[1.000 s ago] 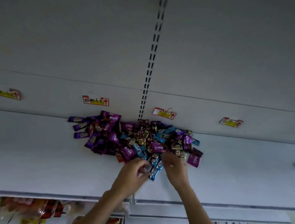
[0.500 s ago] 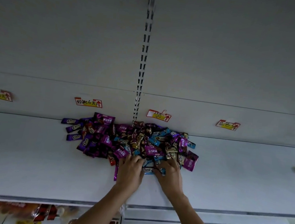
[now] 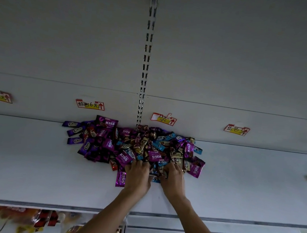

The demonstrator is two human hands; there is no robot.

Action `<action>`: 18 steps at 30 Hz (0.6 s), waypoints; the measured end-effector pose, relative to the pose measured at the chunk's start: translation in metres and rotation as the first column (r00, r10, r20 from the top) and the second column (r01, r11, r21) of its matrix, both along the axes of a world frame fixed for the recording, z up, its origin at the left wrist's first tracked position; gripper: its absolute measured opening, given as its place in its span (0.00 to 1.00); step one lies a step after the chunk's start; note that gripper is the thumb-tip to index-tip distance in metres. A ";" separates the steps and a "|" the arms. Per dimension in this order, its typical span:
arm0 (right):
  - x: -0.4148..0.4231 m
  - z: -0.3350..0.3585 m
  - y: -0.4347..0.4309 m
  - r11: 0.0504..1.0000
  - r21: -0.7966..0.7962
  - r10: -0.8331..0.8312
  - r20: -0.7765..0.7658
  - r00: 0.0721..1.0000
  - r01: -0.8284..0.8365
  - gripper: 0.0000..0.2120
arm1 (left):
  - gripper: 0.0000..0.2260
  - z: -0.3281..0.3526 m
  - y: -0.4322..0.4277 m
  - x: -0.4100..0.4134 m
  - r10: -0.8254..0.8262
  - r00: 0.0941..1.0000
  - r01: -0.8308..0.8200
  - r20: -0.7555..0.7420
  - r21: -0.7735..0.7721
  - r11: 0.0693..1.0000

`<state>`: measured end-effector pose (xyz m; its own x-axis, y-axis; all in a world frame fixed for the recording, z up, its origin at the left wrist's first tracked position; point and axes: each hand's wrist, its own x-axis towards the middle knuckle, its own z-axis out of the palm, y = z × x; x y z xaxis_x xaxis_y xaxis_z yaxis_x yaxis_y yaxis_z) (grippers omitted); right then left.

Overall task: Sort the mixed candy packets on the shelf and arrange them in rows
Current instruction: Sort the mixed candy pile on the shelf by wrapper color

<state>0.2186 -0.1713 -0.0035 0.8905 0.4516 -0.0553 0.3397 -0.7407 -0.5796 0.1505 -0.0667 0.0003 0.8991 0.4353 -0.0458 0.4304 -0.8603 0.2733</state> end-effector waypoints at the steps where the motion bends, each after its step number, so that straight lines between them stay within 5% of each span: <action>1: 0.001 0.001 -0.001 1.000 -0.002 -0.003 -0.018 1.000 0.003 0.16 | 0.14 0.001 -0.001 0.000 -0.044 0.999 0.044 0.018 0.027 0.999; 8: 0.002 0.006 -0.002 0.993 -0.113 0.027 -0.092 0.995 -0.038 0.20 | 0.06 -0.003 0.006 -0.008 -0.182 0.970 0.185 0.161 -0.003 0.983; 12: 0.002 0.010 0.000 0.993 -0.110 0.038 -0.107 0.994 -0.050 0.20 | 0.07 0.006 0.018 -0.013 -0.067 0.953 0.127 0.295 -0.189 0.974; 18: 0.000 0.022 -0.002 0.997 -0.055 -0.054 -0.132 0.990 0.047 0.17 | 0.15 0.015 0.036 -0.015 0.139 0.952 -0.028 0.272 -0.375 0.926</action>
<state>0.2188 -0.1732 0.0181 0.8952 0.3997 -0.1969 0.2237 -0.7853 -0.5773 0.1352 -0.0310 0.0150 0.8580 0.5121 0.0410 0.3504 -0.6416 0.6823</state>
